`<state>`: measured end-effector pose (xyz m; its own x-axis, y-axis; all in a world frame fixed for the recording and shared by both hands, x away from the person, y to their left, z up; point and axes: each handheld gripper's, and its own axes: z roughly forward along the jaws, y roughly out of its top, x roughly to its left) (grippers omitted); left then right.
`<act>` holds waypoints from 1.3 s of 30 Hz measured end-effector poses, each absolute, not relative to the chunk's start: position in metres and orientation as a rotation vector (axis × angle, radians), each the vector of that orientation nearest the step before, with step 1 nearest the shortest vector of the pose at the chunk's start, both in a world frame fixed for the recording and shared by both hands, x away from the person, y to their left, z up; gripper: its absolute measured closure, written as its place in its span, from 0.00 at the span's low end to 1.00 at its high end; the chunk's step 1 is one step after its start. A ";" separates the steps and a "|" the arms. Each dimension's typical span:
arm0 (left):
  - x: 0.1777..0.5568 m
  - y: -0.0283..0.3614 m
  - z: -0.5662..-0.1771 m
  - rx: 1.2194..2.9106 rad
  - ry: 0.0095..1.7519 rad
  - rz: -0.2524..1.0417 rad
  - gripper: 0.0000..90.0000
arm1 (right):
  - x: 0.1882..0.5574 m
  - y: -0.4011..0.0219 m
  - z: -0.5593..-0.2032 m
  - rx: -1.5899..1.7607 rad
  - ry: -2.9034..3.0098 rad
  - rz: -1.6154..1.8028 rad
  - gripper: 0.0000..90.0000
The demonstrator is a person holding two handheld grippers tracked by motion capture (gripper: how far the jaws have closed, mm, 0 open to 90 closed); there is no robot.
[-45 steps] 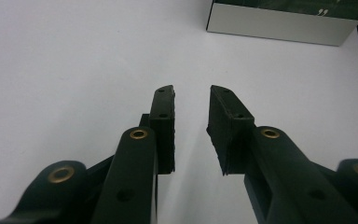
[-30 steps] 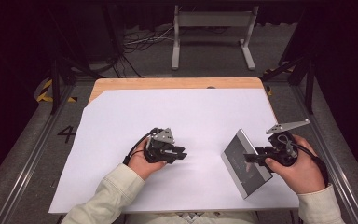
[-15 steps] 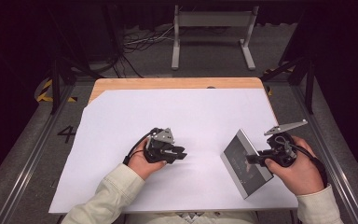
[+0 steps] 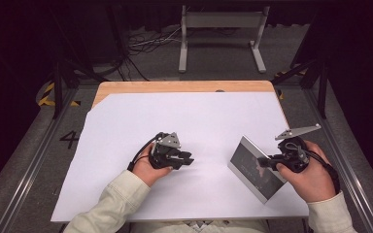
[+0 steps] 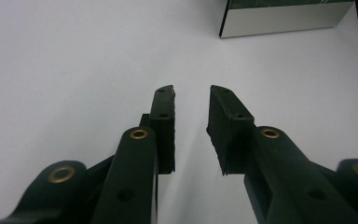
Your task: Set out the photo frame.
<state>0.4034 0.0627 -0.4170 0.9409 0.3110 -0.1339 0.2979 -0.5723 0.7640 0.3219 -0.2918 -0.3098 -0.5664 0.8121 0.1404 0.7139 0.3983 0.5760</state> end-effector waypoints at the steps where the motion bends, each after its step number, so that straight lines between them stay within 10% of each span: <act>1: 0.403 0.065 -0.417 2.214 0.441 0.020 0.80 | 0.322 -0.292 -0.309 1.360 2.489 0.906 0.93; 39: 0.412 0.125 -0.431 2.145 0.674 0.049 0.70 | 0.376 -0.275 -0.275 1.062 2.610 0.918 0.93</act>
<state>0.4120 0.1246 -0.4314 0.8530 0.4822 -0.1995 0.4482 -0.4810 0.7535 0.3760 -0.2748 -0.2749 -0.7294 0.6810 0.0648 0.5716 0.5546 0.6047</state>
